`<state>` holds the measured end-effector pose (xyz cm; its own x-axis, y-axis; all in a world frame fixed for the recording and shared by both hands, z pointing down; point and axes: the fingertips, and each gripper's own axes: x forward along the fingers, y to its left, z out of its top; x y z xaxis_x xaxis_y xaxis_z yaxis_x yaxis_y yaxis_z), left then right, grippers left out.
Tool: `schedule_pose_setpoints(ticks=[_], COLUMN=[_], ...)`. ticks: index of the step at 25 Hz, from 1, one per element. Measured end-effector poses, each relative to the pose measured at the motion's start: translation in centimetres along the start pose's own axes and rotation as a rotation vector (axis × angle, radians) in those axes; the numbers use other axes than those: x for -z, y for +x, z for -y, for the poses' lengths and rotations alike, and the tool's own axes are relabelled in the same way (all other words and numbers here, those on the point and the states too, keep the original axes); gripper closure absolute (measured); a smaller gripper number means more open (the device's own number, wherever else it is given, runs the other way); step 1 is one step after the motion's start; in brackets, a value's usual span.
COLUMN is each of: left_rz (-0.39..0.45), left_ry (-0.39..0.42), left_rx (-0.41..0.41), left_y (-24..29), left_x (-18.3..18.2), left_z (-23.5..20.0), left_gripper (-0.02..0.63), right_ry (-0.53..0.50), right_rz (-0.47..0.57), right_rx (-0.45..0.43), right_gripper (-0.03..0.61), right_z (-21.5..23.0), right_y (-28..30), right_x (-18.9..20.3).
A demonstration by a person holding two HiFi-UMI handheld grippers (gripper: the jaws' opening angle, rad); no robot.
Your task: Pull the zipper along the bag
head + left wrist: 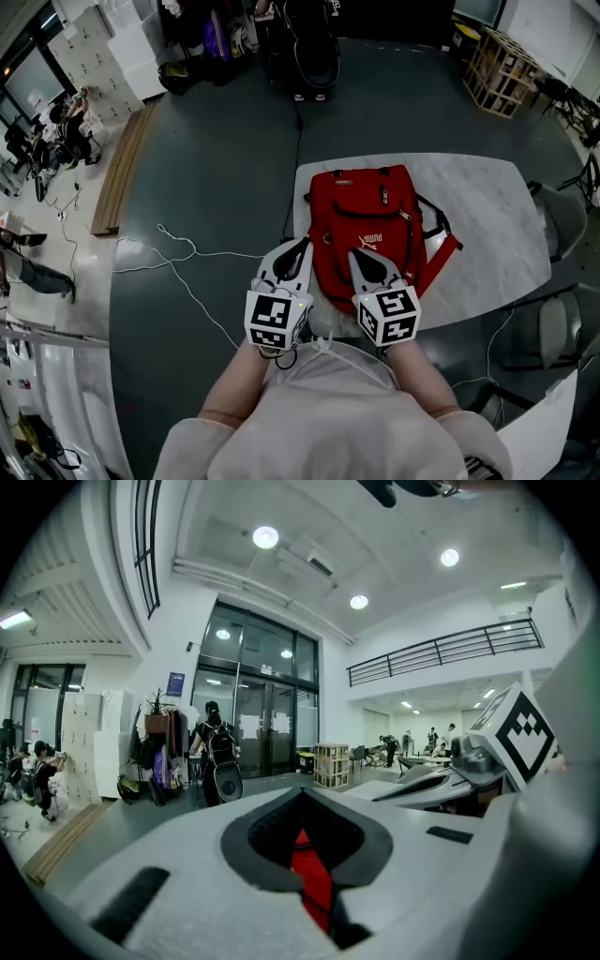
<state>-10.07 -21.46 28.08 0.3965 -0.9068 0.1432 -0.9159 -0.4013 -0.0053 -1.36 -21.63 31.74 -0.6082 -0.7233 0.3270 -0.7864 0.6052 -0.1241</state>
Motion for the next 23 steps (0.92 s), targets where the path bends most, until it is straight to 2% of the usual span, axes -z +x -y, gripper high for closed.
schedule_pose_setpoints(ticks=[10,23], left_rz=[-0.028,-0.032], left_ry=[-0.044,-0.038], left_rx=[-0.009,-0.004], left_y=[0.0,-0.2], left_x=[1.1,1.5], left_z=[0.2,0.7], left_gripper=[0.595,0.595], right_ry=[-0.023,-0.048], right_rz=[-0.009,0.013], right_rx=[-0.023,-0.038], right_gripper=[0.552,0.552], right_z=[-0.8,-1.6], right_y=[0.0,-0.8], right_x=[0.5,0.1])
